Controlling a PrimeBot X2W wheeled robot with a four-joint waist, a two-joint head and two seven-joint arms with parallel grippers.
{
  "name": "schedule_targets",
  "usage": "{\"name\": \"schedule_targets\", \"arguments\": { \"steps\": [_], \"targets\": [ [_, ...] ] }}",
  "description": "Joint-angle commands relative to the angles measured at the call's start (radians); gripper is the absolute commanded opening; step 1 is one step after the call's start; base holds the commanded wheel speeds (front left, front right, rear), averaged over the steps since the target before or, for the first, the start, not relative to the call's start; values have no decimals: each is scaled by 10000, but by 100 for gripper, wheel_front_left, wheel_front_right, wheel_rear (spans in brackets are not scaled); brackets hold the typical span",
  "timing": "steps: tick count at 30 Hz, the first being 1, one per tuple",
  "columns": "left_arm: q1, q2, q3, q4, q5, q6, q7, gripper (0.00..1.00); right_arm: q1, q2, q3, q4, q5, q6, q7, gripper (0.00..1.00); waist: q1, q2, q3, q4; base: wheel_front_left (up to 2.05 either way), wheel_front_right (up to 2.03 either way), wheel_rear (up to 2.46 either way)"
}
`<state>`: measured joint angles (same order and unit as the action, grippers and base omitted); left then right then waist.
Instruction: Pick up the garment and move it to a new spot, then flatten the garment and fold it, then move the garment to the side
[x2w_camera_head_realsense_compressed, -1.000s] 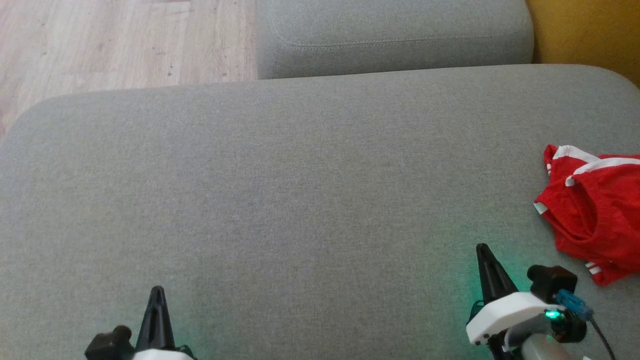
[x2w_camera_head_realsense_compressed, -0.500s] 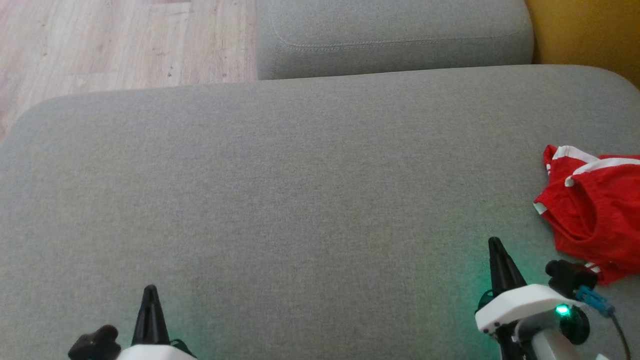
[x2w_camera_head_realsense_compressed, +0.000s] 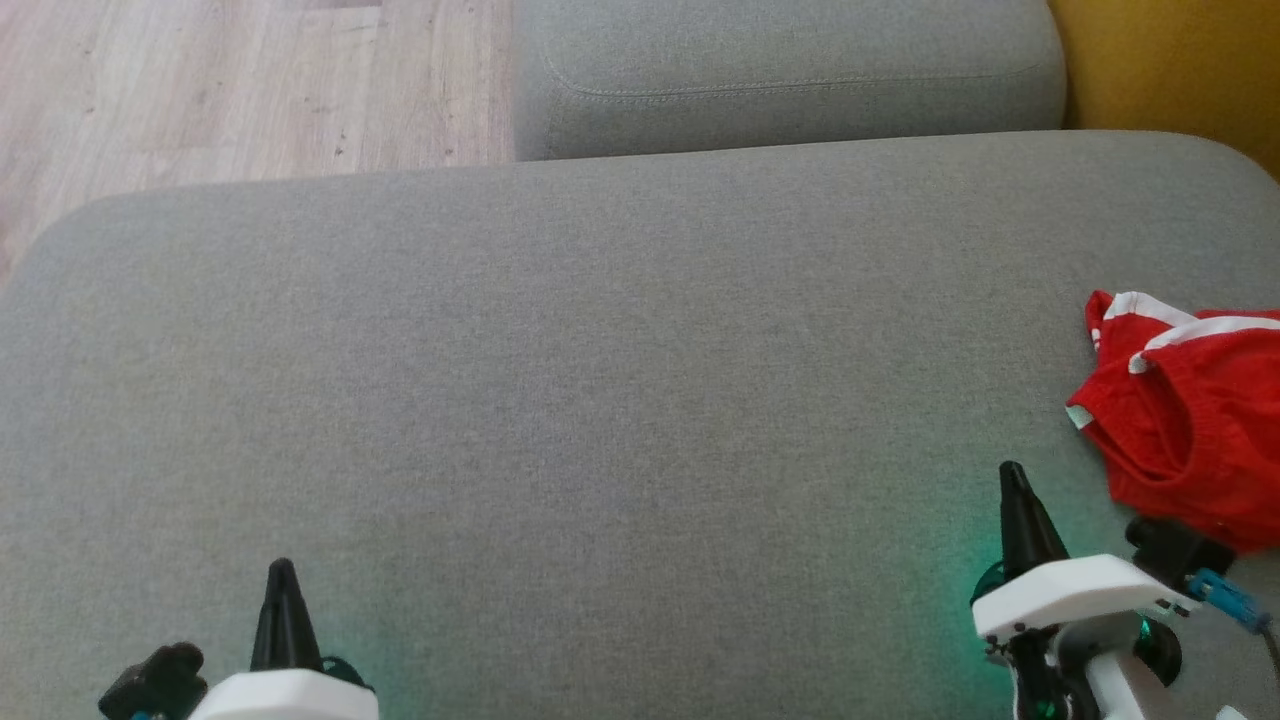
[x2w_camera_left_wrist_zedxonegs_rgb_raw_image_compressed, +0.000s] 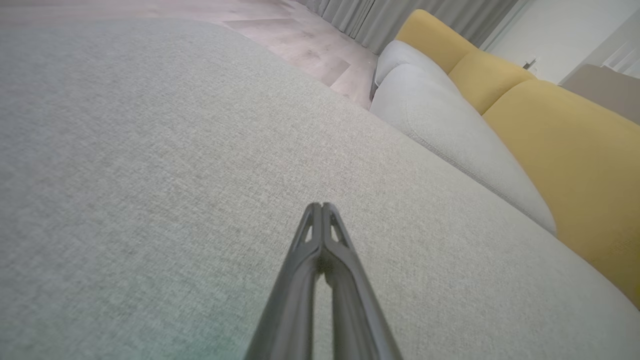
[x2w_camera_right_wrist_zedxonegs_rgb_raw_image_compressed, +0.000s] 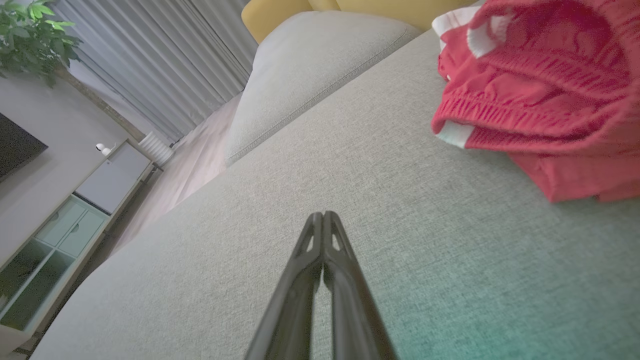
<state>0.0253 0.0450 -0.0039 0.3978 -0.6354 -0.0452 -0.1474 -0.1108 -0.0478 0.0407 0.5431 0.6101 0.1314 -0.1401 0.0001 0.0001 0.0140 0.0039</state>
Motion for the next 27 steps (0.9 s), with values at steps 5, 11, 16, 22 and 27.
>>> {"name": "schedule_targets", "arguments": {
  "steps": [5, 11, 16, 22, 27],
  "targets": [
    [-479, 21, 205, -418, -665, -105, 163, 0, -297, -19, -96, -528, 700, -3, 144, 0, 0, -1, -6, -2, 0, 0, 0],
    [-541, 24, 275, -498, -1321, -160, 340, 0, -274, -20, -201, -706, 1371, -3, 317, 0, 0, -1, -14, -5, 0, 0, 0],
    [-592, 26, 333, -564, -1868, -205, 487, 0, -254, -20, -289, -854, 1931, -3, 461, 0, 0, -1, -20, -7, 0, 0, 0],
    [-654, 28, 403, -644, -2520, -259, 662, 0, -231, -20, -393, -1030, 2599, -4, 633, 0, 0, -1, -27, -10, 0, 0, 0],
    [-705, 30, 461, -710, -3067, -304, 810, 0, -211, -21, -480, -1178, 3158, -4, 777, 0, 0, -1, -33, -12, 0, 0, 0]
  ]
}}
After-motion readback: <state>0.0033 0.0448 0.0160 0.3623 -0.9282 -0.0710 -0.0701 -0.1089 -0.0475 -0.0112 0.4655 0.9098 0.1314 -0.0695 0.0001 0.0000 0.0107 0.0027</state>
